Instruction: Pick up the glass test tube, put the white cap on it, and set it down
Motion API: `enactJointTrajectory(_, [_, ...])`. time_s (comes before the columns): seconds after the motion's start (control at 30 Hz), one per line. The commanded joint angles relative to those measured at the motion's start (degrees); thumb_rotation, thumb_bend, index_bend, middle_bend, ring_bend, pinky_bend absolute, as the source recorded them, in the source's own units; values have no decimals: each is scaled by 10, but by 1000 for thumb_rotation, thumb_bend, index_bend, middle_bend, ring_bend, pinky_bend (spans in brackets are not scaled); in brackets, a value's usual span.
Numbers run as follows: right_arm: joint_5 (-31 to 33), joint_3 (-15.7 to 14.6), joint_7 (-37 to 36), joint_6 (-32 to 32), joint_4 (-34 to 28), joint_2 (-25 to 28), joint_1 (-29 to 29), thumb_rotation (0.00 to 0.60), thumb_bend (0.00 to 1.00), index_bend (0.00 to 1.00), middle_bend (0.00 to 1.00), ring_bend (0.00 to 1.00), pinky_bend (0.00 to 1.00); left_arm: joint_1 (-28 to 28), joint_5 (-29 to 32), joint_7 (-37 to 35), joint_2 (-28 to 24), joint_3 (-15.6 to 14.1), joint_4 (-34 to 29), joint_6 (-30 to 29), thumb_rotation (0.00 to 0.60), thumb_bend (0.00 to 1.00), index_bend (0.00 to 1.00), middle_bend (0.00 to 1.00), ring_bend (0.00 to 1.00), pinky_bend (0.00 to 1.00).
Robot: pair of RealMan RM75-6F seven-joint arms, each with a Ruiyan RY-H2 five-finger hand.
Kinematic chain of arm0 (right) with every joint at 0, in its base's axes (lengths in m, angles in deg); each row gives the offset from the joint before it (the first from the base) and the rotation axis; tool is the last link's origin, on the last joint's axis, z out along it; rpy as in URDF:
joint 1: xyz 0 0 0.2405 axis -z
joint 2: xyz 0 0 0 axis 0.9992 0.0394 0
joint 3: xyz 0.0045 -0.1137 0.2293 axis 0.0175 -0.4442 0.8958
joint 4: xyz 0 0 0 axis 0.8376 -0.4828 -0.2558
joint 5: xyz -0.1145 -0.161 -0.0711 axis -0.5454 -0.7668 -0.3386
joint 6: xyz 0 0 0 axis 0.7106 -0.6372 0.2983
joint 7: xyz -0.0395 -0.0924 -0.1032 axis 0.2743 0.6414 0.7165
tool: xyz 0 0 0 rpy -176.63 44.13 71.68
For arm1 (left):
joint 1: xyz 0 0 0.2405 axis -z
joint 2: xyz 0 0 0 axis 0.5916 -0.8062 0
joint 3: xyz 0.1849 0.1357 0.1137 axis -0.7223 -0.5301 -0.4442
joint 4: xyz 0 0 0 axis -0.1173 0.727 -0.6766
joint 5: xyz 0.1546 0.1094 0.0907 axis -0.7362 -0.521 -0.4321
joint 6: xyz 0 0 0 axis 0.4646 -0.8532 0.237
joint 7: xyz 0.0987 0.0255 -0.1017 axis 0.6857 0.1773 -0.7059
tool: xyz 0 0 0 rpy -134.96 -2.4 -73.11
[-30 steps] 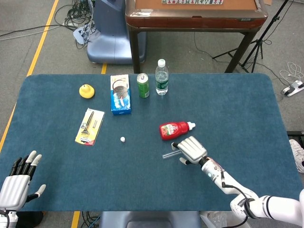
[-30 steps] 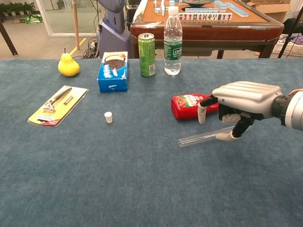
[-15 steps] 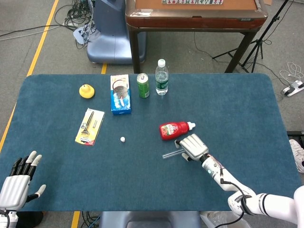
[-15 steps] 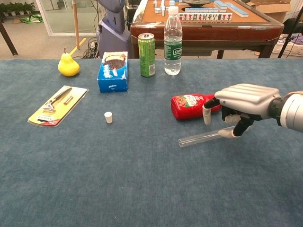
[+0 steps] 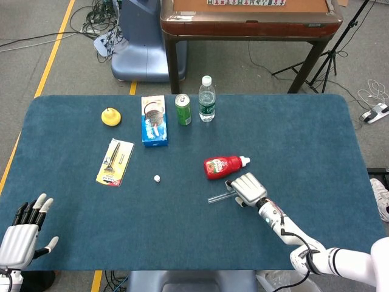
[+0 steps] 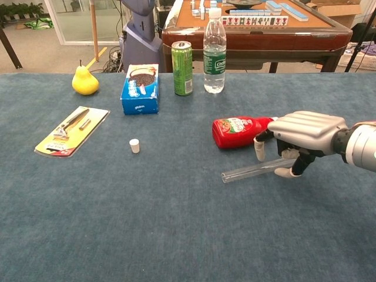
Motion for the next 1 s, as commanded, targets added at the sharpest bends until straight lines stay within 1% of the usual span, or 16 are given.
enactJointTrajectory(0.03, [1,-1,1,-1,3,-2,1,600,329,432,1000,1000,1000,0,0,0,0,0,0,0,600,204,0,0,0,0])
enactJointTrajectory(0.43, [6,3,4,-7,19,-16,-2,600,329,453,1000,1000,1000,-2,2,-2,0,0,2,-1,600,204,0,0,0,0])
enactJointTrajectory(1.0, [22,8,18,-14,31,-28,-6,600,330,510,1000,1000,1000,-4,4,-10,1,0,8,-3,600,204,0,0,0,0])
